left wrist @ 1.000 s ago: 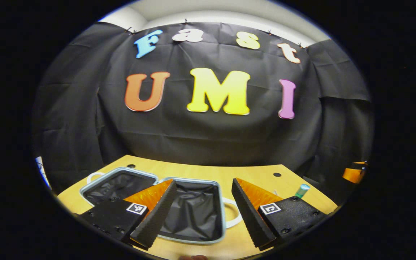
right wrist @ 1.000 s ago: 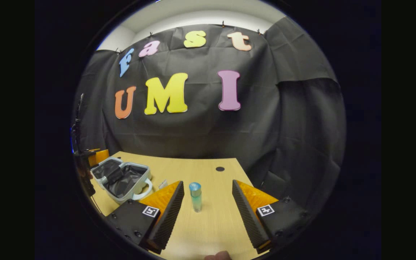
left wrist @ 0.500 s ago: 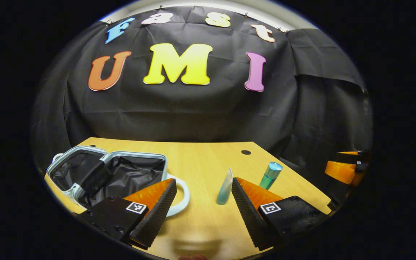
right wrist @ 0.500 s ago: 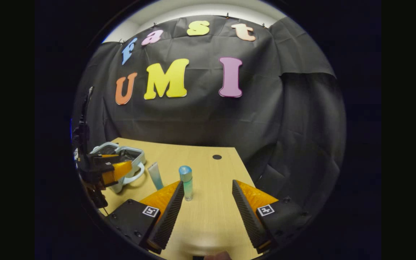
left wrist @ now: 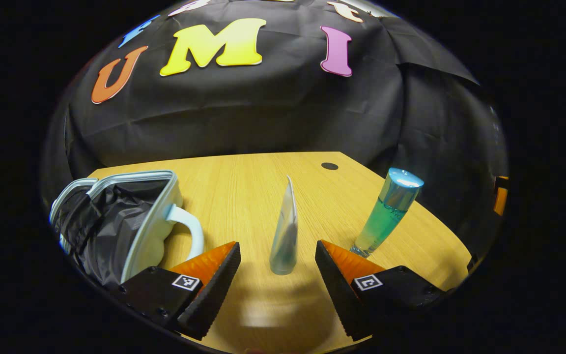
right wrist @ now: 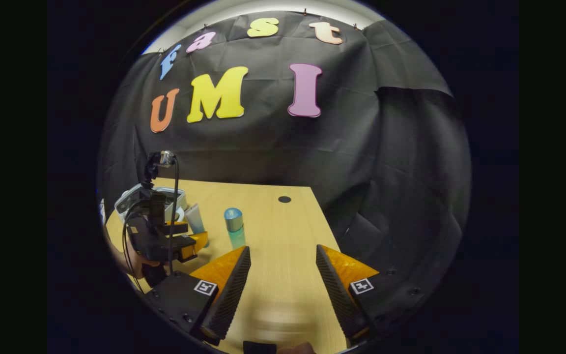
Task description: First open the suitcase, pack the skin care products into it, and then close the suitcase.
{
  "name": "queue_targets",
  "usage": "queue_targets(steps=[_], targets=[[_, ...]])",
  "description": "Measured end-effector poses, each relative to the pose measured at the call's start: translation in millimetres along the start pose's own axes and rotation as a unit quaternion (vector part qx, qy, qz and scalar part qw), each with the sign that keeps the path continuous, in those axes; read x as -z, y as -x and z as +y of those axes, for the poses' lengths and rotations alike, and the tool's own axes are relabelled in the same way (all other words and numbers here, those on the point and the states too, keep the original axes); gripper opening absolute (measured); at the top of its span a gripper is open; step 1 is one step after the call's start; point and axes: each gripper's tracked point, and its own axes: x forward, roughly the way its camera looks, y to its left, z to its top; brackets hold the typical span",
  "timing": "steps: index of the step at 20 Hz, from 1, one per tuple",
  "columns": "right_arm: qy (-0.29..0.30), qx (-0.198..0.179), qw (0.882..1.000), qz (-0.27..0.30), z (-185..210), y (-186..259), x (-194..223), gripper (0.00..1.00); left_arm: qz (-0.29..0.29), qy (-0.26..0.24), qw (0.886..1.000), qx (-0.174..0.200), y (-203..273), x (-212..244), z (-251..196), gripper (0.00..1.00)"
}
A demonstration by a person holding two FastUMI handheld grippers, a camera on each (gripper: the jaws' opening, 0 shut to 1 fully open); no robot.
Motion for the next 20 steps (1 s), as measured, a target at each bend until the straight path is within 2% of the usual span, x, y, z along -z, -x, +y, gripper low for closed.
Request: queue_targets(steps=[2, 3, 6, 7, 8, 9, 11, 12, 13, 15, 20], targets=[[-0.004, 0.002, 1.0, 0.008, 1.3, -1.3, 4.9, 0.8, 0.007, -0.004, 1.0, 0.008, -8.0, 3.7, -4.5, 0.93], [-0.004, 0.001, 1.0, 0.01, 3.0, -1.6, 6.5, 0.8, 0.012, -0.006, 1.0, 0.007, -10.7, 6.1, -4.8, 0.84], [-0.006, -0.009, 1.0, 0.012, 11.5, -6.4, 10.3, 0.8, 0.036, 0.001, 0.999, 0.001, -17.2, 13.4, -0.7, 0.67], [-0.009, -0.013, 1.0, 0.016, 15.5, -10.2, 13.2, 0.8, 0.038, 0.006, 0.999, 0.002, -15.8, 12.8, -0.8, 0.56], [-0.011, -0.02, 1.0, 0.019, 21.9, -14.9, 17.6, 0.8, 0.041, 0.009, 0.999, 0.004, -17.1, 12.5, -1.0, 0.54], [-0.009, -0.025, 0.999, 0.02, 27.5, -20.6, 20.3, 0.8, 0.044, 0.007, 0.999, 0.005, -14.9, 12.5, 0.9, 0.43], [-0.005, -0.039, 0.999, 0.023, 40.5, -37.0, 27.2, 0.8, 0.046, 0.009, 0.999, 0.004, -3.3, 11.0, 6.2, 0.41], [-0.002, -0.045, 0.999, 0.028, 46.4, -45.7, 33.7, 0.8, 0.046, 0.013, 0.999, 0.006, 5.0, 8.6, 7.0, 0.47], [-0.002, -0.054, 0.998, 0.034, 54.4, -54.1, 39.3, 0.8, 0.044, 0.018, 0.999, 0.005, 16.0, 3.8, 8.6, 0.4], [-0.004, -0.072, 0.997, 0.038, 74.5, -72.3, 43.6, 0.8, 0.041, 0.027, 0.999, 0.004, 42.1, -3.4, 12.9, 0.4], [-0.005, -0.086, 0.995, 0.06, 108.9, -117.7, 53.5, 0.8, 0.038, 0.043, 0.998, -0.014, 94.6, -11.0, 26.5, 0.4]])
